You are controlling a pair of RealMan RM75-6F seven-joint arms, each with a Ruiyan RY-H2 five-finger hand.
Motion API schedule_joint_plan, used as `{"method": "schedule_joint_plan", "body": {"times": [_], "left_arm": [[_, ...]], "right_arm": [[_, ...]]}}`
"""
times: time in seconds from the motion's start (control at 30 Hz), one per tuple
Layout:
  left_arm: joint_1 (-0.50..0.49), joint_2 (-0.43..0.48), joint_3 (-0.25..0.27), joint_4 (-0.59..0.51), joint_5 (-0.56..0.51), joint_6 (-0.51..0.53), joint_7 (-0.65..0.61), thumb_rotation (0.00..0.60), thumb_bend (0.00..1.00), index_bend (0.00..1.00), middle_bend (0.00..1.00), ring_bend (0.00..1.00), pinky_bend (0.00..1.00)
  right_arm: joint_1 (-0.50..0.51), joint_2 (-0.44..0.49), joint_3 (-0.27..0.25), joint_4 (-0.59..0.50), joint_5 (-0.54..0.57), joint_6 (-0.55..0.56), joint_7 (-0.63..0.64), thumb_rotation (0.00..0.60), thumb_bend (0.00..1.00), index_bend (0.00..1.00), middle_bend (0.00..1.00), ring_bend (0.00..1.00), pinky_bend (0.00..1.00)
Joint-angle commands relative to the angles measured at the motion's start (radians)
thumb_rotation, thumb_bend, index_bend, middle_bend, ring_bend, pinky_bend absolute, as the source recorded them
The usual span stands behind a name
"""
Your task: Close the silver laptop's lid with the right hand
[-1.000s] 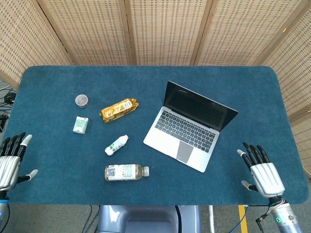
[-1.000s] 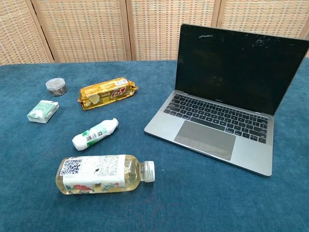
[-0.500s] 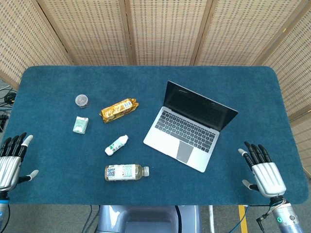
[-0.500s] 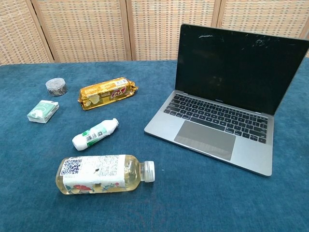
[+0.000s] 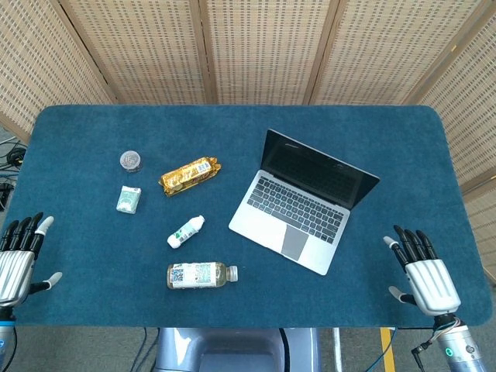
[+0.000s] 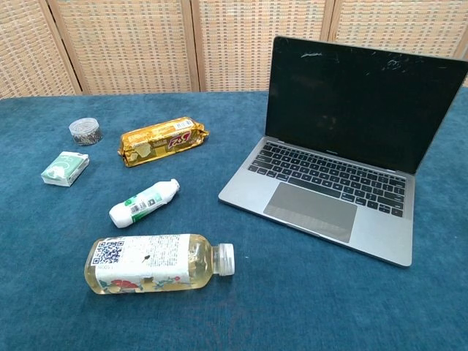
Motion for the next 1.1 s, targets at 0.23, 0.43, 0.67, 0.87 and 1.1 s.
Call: {"method": "schedule_joint_plan", "body": {"times": [0.23,0.43,0.67,0.87,1.1], "left_arm": [[0.0,0.002,-0.004,-0.001,-0.003,0.001,-0.005,0.6,0.05,0.0,0.0,0.0,0.0],[-0.001,0.005,-0.002,-0.001,-0.002,-0.003,-0.007,0.6,0.06,0.0,0.0,0.0,0.0],[-0.004,0.003,0.001,-0.001,0.0,-0.011,-0.004,0.6,0.06,0.0,0.0,0.0,0.0],[-0.004,0.005,0.0,-0.001,0.0,-0.009,-0.011,0.6,0.06,0.0,0.0,0.0,0.0],[-0.005,0.007,0.0,0.0,0.001,-0.012,-0.02,0.6,0.06,0.0,0.0,0.0,0.0]], "right_arm": [[0.001,0.004,0.008,-0.01,0.003,0.006,0.001,0.6,0.26,0.12,0.0,0.0,0.0],[0.003,0.014,0.028,-0.027,0.017,0.017,0.009,0.6,0.69,0.12,0.0,0.0,0.0],[0.034,0.064,0.087,-0.092,0.047,0.014,-0.041,0.6,0.99,0.12,0.0,0.0,0.0],[0.081,0.12,0.157,-0.179,0.105,-0.017,-0.112,0.6,1.0,0.12,0.0,0.0,0.07],[0.139,0.128,0.214,-0.257,0.16,-0.055,-0.228,0.6,1.0,0.13,0.07,0.13,0.34]]}}
